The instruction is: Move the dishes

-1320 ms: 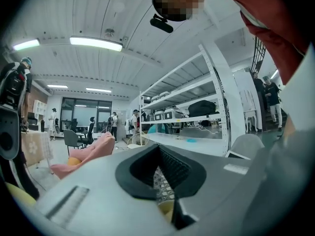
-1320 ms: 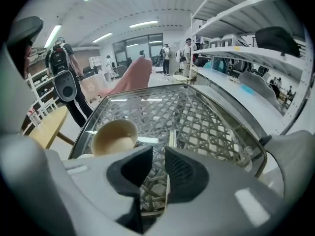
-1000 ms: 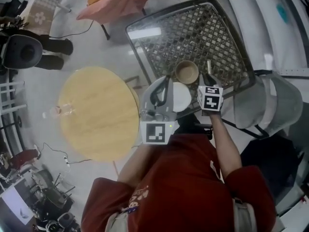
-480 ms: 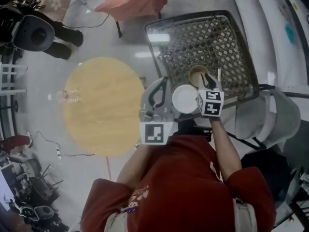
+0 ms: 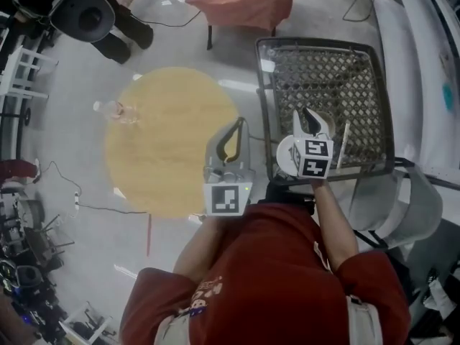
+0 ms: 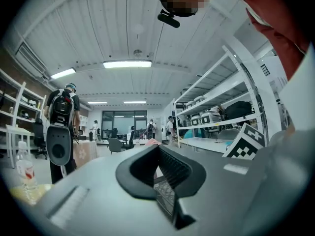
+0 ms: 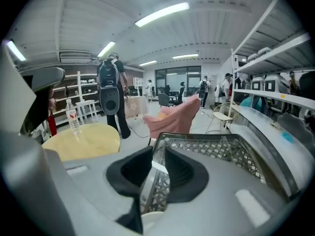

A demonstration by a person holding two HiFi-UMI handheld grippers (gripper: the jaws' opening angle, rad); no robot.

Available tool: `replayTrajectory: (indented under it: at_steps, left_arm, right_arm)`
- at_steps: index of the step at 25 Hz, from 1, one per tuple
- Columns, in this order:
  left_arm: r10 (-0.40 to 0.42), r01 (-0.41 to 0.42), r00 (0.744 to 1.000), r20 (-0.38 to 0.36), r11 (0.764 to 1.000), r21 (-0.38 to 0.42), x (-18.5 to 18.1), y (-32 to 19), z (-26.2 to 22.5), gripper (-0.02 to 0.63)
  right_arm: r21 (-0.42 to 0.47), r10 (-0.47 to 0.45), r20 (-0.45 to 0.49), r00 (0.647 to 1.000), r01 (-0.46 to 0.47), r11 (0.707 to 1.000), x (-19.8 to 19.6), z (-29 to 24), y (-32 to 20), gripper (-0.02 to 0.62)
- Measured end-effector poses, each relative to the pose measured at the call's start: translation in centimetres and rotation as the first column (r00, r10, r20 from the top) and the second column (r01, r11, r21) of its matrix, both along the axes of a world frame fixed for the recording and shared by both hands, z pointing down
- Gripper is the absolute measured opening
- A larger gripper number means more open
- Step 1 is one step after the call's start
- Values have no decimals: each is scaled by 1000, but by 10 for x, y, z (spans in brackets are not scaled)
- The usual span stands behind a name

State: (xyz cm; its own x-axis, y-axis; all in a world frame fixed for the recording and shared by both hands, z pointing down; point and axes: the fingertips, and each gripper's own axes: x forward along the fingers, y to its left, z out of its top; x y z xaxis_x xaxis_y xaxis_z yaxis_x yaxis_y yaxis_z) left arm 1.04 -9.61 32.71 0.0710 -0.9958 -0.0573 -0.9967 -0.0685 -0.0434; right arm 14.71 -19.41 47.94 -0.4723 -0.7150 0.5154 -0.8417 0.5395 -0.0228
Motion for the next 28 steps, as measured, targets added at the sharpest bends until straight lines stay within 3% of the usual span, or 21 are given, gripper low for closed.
replayTrajectory:
  at_steps: [8, 16, 23, 28]
  left_arm:
    - [-136, 136, 991, -2, 991, 0, -52, 35, -1, 6]
    - [-273, 273, 962, -4, 962, 0, -103, 73, 2, 6]
    - [-388, 388, 922, 11, 921, 20, -146, 115, -4, 6]
    - [-446, 444, 894, 43, 895, 35, -175, 140, -10, 6]
  right_arm:
    - [46, -152, 52, 987, 150, 988, -77, -25, 21, 66]
    - [132, -301, 106, 948, 287, 949, -149, -57, 51, 66]
    - [221, -410, 163, 897, 372, 902, -199, -84, 85, 66]
    - [303, -499, 198, 844, 432, 850, -237, -111, 109, 66]
